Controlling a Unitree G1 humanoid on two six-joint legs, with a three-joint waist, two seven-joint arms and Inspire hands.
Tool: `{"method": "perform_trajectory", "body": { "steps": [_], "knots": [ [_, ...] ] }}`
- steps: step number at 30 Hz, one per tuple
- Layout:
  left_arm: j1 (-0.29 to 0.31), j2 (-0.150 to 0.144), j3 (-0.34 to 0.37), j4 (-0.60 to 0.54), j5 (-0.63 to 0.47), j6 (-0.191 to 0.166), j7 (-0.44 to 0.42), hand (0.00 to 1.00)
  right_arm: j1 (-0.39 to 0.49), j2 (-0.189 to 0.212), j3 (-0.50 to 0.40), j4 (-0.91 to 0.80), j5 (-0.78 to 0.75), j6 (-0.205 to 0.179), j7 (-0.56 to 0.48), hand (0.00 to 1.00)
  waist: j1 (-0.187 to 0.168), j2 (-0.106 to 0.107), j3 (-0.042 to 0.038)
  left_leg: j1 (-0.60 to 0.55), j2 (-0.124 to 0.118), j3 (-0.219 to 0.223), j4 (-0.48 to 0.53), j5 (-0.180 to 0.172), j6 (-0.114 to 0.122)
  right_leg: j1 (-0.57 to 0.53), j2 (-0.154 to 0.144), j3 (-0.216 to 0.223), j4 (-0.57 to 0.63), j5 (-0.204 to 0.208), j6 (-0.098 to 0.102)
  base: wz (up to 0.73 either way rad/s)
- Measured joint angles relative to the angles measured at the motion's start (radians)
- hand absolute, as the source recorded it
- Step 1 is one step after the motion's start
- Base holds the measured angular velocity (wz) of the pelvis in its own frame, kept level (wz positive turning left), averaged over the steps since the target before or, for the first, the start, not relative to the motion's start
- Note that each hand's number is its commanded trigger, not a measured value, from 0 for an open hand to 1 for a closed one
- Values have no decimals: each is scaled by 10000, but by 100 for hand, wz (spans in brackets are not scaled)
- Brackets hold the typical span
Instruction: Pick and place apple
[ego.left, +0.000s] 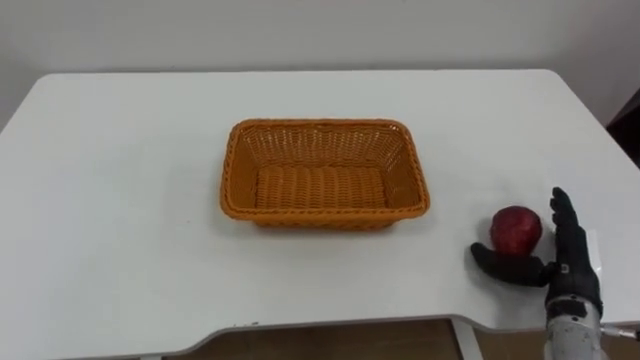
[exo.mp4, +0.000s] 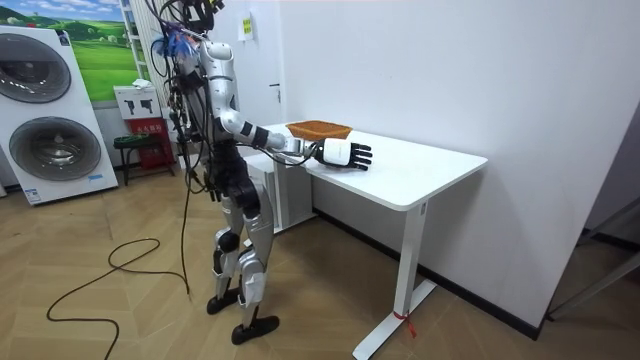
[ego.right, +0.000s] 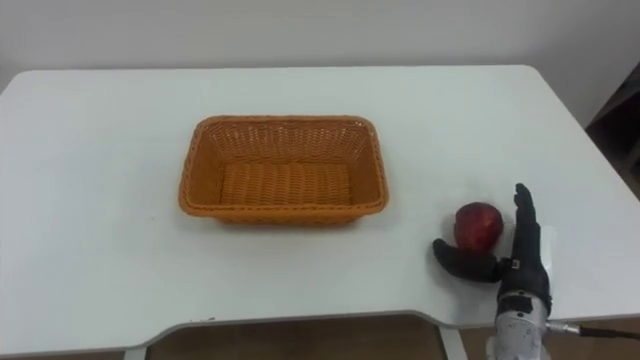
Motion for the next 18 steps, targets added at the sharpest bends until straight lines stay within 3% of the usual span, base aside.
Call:
{"method": "perform_trajectory", "body": {
  "steps": [9,18],
  "knots": [
    [22,-23,1,30,6,0,516,0,-231,3,-632,982,-555,-575,-378,100,-21,18,-29,155,41,-1,-174,-3,-1,191,72,8,-165,32,0,0],
    [59,-30,-3,-26,6,1,562,0,-323,199,-751,914,-795,-465,-460,100,-49,14,-22,162,51,30,-175,-2,-2,191,80,14,-181,31,1,0]
  ]
}}
